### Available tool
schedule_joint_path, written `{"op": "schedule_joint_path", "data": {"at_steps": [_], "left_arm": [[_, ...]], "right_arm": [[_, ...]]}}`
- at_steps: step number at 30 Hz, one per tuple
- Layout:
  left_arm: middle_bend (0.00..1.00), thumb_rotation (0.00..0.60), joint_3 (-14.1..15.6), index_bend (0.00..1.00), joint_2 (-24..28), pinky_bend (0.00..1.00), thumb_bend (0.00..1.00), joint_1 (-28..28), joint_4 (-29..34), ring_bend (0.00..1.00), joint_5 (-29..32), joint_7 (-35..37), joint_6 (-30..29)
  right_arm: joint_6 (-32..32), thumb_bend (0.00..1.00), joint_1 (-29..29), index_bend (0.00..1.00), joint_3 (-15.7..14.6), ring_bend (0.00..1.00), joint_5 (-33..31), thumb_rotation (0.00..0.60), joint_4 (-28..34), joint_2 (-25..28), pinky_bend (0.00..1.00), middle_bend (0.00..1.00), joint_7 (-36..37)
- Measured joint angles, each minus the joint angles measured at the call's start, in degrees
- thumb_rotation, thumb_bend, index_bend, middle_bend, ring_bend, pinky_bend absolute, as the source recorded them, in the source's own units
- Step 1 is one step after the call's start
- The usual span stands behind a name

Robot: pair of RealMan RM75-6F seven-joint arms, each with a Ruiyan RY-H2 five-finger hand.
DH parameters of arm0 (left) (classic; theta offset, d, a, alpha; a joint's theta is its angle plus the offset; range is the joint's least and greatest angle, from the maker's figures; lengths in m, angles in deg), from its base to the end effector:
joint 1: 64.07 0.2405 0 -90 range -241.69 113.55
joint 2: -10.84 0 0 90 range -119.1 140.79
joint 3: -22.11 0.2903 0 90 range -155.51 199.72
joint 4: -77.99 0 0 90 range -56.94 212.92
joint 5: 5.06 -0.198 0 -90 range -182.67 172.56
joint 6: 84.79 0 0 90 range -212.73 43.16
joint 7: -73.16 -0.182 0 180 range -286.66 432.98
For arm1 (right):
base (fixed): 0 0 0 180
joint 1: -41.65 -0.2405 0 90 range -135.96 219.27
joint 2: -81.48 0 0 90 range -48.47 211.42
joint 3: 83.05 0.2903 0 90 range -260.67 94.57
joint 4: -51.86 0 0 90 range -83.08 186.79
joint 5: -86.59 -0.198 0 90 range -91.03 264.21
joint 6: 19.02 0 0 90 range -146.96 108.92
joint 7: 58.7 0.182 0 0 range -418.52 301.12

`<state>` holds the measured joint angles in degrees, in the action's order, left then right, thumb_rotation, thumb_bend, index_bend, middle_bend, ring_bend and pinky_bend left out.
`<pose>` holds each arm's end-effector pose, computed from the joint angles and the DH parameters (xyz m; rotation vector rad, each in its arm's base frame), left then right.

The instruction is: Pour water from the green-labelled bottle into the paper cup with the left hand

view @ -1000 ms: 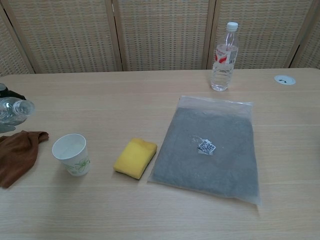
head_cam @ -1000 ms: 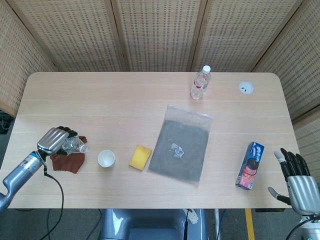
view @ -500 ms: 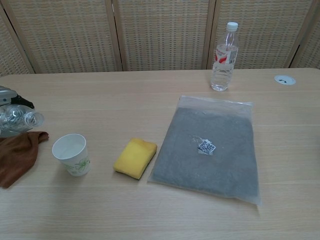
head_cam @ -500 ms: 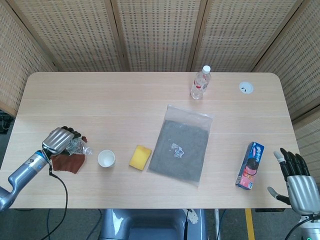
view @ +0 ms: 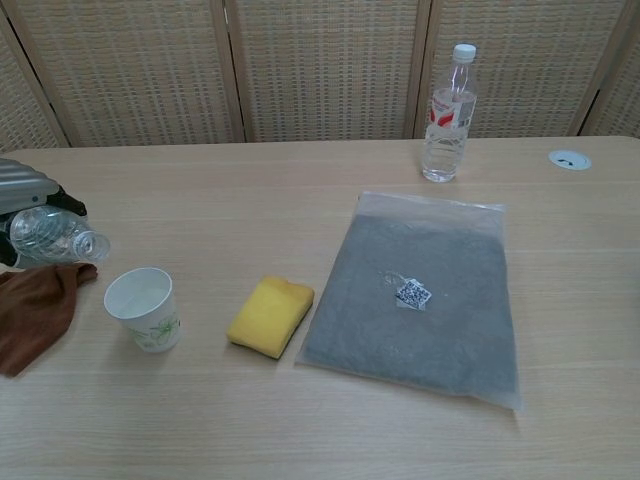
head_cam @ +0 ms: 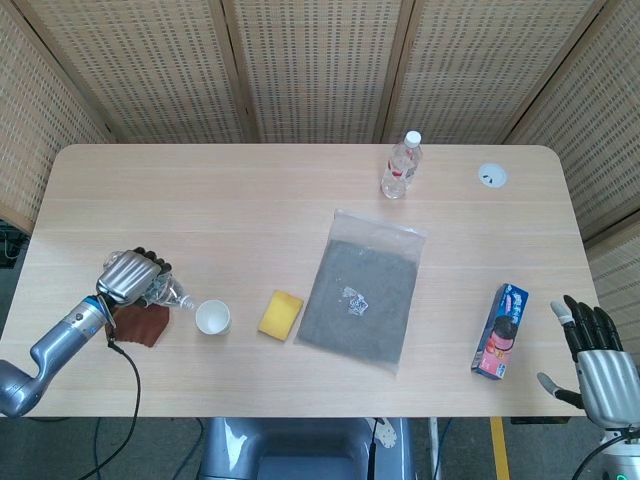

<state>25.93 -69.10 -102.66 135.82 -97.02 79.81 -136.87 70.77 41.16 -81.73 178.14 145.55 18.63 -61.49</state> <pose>-0.3063 0.4050 0.0496 -2.0777 -0.6460 -0.5655 -0.3293 -0.1893 0.1925 1.4090 -0.8348 0.8995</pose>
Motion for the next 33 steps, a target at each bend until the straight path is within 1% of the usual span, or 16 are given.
{"op": "schedule_joint_path", "data": {"at_steps": [8, 17, 25, 33], "left_arm": [[0.57, 0.6, -0.42, 0.71, 0.07, 0.35, 0.61, -0.22, 1.62, 0.34, 1.49, -8.68, 1.28], [0.57, 0.6, -1.18, 0.71, -0.03, 0.35, 0.61, -0.49, 3.54, 0.34, 3.51, -14.65, 2.36], [0.57, 0.6, -1.56, 0.71, -0.08, 0.35, 0.61, -0.43, 4.15, 0.34, 3.98, -13.46, 1.85], [0.57, 0.6, -1.5, 0.71, 0.01, 0.35, 0.61, -0.18, 4.28, 0.34, 3.67, -7.23, 0.96]], "right_arm": [[0.41, 0.0, 0.19, 0.0, 0.04, 0.0, 0.08, 0.6, -0.08, 0.31, 0.0, 0.0, 0.78], [0.47, 0.0, 0.23, 0.0, -0.01, 0.0, 0.24, 0.6, -0.11, 0.39, 0.0, 0.0, 0.93], [0.42, 0.0, 0.22, 0.0, -0.02, 0.0, 0.29, 0.6, -0.12, 0.43, 0.0, 0.0, 0.98], [0.51, 0.0, 0.29, 0.0, -0.07, 0.0, 0.4, 0.6, -0.1, 0.43, 0.0, 0.0, 0.96]]}}
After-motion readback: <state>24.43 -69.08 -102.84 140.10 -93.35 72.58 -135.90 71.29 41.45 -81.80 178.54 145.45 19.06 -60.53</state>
